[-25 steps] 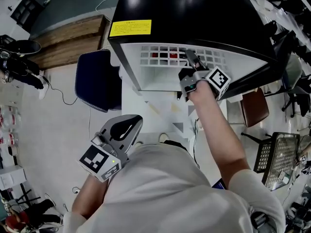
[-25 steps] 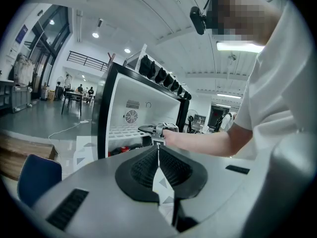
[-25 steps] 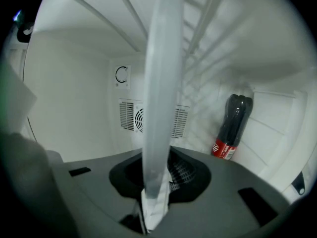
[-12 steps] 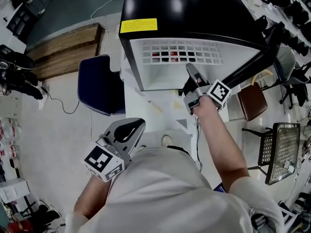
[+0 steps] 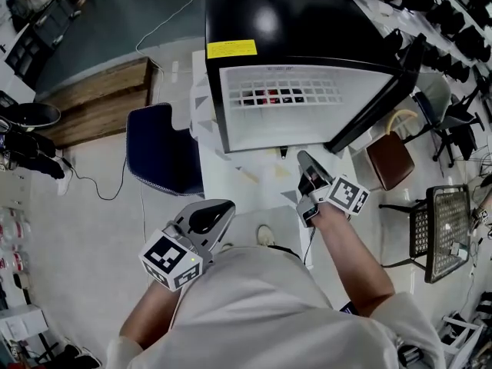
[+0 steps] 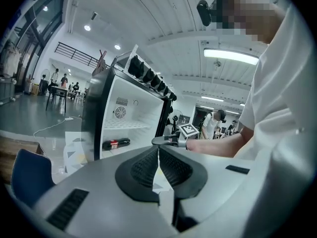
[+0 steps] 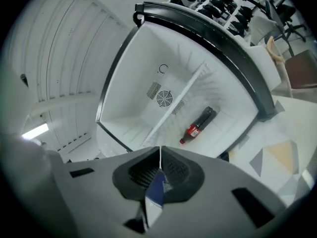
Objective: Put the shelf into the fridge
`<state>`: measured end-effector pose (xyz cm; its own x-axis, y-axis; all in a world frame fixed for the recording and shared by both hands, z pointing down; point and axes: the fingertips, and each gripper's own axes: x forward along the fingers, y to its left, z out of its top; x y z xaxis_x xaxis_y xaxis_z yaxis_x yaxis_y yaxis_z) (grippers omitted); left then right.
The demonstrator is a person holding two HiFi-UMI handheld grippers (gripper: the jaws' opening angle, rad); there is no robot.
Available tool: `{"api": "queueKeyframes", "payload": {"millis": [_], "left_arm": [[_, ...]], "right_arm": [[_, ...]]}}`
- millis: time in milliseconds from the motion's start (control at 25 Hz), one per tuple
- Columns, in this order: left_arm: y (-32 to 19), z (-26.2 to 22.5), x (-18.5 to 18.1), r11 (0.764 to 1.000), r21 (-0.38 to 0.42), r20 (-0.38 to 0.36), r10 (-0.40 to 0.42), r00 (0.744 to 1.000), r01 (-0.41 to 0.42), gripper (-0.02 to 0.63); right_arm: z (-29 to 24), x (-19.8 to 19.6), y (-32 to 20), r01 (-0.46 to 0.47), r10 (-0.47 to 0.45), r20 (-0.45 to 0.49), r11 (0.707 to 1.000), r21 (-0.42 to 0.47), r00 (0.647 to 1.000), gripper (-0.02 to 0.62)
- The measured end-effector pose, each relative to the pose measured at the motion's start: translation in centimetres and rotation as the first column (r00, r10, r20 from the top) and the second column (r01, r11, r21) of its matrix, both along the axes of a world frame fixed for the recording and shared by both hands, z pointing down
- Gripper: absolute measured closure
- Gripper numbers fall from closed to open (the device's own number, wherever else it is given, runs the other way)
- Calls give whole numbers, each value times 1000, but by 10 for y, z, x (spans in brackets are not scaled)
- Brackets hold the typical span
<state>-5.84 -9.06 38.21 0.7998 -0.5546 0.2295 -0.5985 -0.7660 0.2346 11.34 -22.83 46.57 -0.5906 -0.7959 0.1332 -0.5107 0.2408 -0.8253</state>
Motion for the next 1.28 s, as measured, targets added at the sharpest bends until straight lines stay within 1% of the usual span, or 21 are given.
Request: {"api": "queueKeyframes", "payload": {"millis": [80,120,280,440,600,760,960,1280], "left_arm": [[5,0,-6,1000,-1,-4,12,1000,-12,583],[8,0,-9,1000,-3,-7,17,1000,-17,583],[18,0,-25,1000,-6,-16,26,1000,-26,583],[31,5,-40,999,-10,-6,43,999,-43,584],[41,12,-49,998,-15,-6,67,998,-67,584],[49,15,-51,995,-19,-11,94,996,-94,583],[56,13,-51,993,-13,-20,120,993,-120,583],[68,17,-54,993,-13,-38,119,992,-120,584]], "right_arm": [[0,-8,20,16,-16,32,1000,-18,999,588],[1,-11,29,26,-26,27,999,-24,999,588],[-1,-28,62,66,-66,-48,998,-10,997,588],[-9,-45,90,105,-99,-124,994,42,987,588],[-17,-65,117,147,-120,-222,983,106,967,588],[-22,-79,140,188,-139,-296,972,144,945,588],[-30,-87,158,213,-155,-312,964,161,937,588],[-34,-96,173,235,-166,-346,957,171,924,588]]}}
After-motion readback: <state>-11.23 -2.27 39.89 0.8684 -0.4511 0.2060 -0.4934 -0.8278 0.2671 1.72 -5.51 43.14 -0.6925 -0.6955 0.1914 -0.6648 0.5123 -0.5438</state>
